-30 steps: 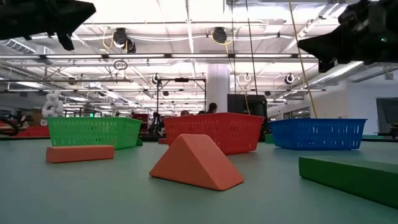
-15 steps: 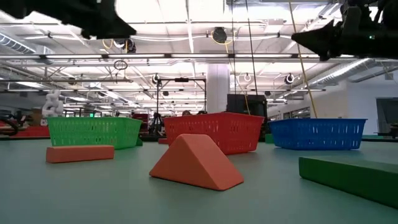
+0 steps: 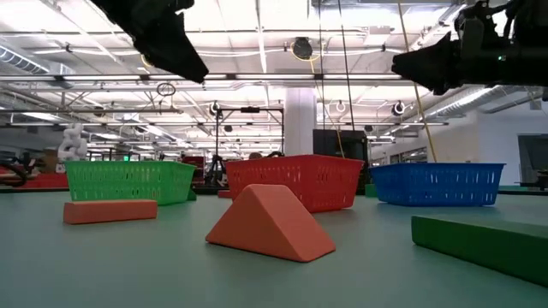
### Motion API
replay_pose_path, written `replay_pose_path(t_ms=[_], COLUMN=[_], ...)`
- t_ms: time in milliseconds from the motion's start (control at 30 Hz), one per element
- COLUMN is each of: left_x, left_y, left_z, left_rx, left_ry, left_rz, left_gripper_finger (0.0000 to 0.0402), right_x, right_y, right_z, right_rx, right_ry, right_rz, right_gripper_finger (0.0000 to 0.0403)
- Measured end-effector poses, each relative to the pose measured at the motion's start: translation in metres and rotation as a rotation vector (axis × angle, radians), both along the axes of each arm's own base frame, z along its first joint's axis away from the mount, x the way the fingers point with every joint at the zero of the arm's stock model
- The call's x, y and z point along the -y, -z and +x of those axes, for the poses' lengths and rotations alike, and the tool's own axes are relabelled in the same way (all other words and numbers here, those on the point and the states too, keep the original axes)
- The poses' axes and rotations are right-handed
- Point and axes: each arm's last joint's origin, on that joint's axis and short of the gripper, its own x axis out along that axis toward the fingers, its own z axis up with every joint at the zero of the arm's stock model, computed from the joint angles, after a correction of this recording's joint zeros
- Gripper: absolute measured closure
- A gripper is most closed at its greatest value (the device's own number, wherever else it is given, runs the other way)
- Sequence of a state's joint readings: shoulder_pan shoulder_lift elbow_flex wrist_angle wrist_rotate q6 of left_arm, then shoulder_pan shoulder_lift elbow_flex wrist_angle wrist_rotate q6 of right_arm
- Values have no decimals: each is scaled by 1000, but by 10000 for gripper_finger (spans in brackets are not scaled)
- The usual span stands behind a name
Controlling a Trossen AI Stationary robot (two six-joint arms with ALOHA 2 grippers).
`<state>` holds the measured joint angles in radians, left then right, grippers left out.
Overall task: Sort & place blocks by color
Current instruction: Put the pink block into the red bin
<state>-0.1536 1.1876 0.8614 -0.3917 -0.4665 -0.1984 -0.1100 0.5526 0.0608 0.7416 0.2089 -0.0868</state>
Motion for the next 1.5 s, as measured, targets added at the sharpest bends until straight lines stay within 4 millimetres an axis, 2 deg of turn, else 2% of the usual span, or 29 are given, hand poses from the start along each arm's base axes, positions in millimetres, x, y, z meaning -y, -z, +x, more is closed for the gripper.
replay_pose_path(t_ms=[67,267,367,467,633,800,900,1033,1300,1500], left_x=[6,14,15,16,18,18,19,16,-16,-43], left_y=[-1,3,11,20,28,23,20,17,8,1], left_z=[5,18,22,21,20,27,31,34,42,43], left_rx=[-39,-79,-95,-141,-194,-116,-77,-42,15,31], left_ry=[4,-17,-72,-137,-168,-140,-102,-135,-221,-267], left_rz=[-16,-54,-103,-168,-194,-176,-152,-37,115,159], left_gripper_finger=[128,145,154,161,167,168,167,167,167,167], right_x=[0,-2,-5,-8,-6,19,40,66,100,111], right_y=[-1,-33,-44,-56,-60,-58,-49,-38,-27,-25], right_z=[5,31,45,59,82,106,118,134,152,156], right_rx=[-40,-203,-333,-392,-470,-601,-703,-836,-1045,-1038], right_ry=[-9,-40,-62,-80,-62,63,121,92,93,117], right_rz=[16,36,43,43,-10,-84,-63,12,141,152], right_gripper_finger=[193,179,180,180,181,181,181,181,181,181])
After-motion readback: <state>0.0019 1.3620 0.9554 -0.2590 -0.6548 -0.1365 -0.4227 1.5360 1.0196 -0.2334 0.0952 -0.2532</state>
